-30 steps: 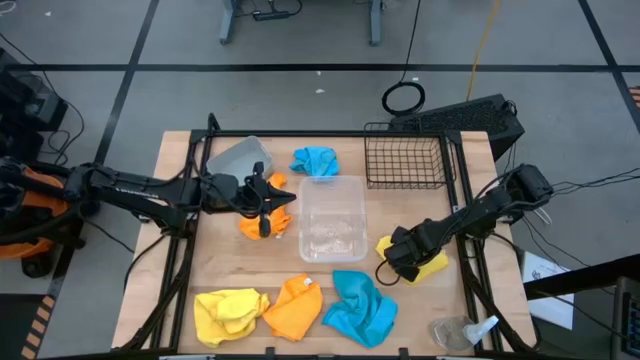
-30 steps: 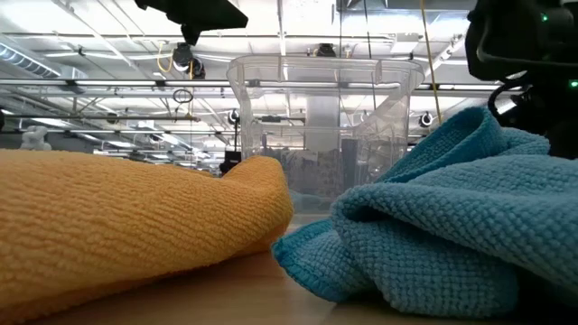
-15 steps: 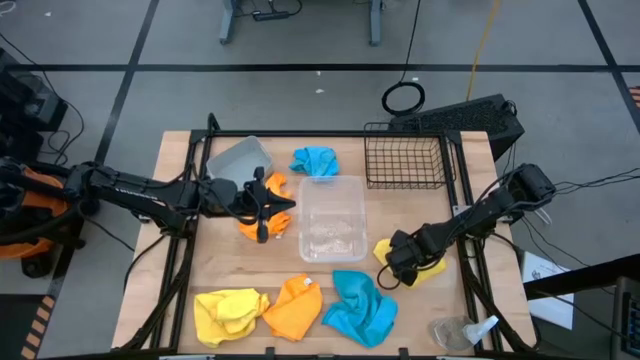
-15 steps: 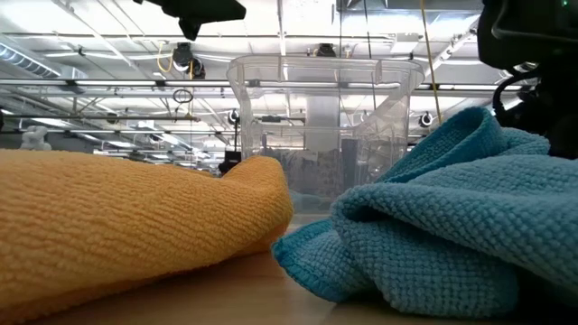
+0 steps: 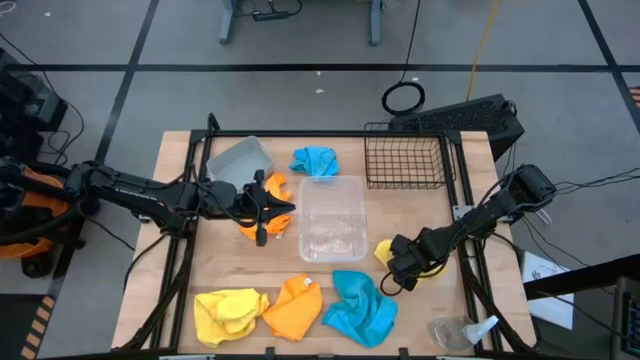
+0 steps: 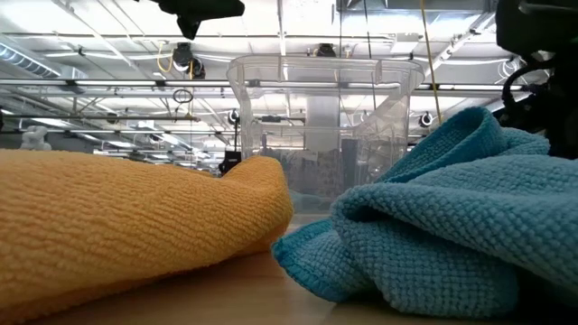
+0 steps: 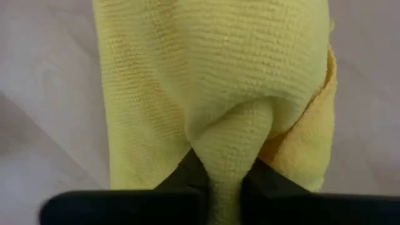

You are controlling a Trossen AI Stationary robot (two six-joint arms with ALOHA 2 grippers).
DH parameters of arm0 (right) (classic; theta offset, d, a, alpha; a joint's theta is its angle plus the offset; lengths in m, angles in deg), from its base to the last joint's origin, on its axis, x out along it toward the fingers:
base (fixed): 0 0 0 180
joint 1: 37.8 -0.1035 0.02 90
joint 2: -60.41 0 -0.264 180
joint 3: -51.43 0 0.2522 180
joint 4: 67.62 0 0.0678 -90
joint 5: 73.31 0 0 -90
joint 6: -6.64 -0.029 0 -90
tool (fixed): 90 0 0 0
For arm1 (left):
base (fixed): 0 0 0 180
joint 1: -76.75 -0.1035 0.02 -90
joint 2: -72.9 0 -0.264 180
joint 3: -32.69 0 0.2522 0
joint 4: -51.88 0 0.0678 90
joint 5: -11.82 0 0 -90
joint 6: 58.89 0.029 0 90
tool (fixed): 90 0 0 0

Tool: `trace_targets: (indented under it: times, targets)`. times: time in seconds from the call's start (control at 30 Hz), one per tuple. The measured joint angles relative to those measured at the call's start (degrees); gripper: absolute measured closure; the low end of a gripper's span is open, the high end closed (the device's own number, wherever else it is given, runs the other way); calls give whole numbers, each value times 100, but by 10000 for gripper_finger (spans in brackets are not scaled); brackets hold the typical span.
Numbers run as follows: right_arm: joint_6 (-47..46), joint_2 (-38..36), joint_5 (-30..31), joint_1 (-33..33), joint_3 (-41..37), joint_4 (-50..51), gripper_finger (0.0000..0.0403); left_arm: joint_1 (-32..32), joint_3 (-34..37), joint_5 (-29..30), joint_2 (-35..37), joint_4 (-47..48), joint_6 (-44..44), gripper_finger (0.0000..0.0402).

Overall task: Sort microfiber towel by color & place in baskets
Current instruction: Put the right yellow towel into the gray bin

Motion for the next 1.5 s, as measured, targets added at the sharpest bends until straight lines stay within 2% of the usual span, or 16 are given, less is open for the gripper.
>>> trace_targets:
  times: [0.1, 0.23, 0.5, 0.67, 0.77, 0.87, 1.07, 1.2, 1.5]
  targets:
    - [3, 8, 8, -122, 130, 112, 388, 107, -1, 0, 0, -7, -17, 377]
    - [4, 41, -117, -316, 559, 586, 360, 230, -2, 0, 0, -121, -146, 377]
    - [-40, 26, -28, -698, 1954, 1813, 370, 418, -7, 2, -169, -806, -146, 377]
    - [-273, 21, 408, -1108, 2978, 2270, 374, 603, -9, -3, -587, -1512, -139, 377]
    - [-475, 14, 1028, -1372, 3564, 2510, 370, 663, -97, -126, -802, -1913, 38, 377]
    - [-582, 13, 1952, -1636, 4008, 2590, 369, 737, -248, -188, -989, -2172, 223, 377]
    - [-277, 10, 3870, -1896, 4349, 2668, 368, 862, -514, -214, -1321, -2271, 671, 377]
    - [373, 10, 5110, -1814, 4356, 2408, 367, 973, -690, -212, -1542, -2313, 1022, 377]
    - [2798, 10, 6418, -1227, 4356, 1000, 367, 1358, -719, -301, -1751, -2846, 2047, 377]
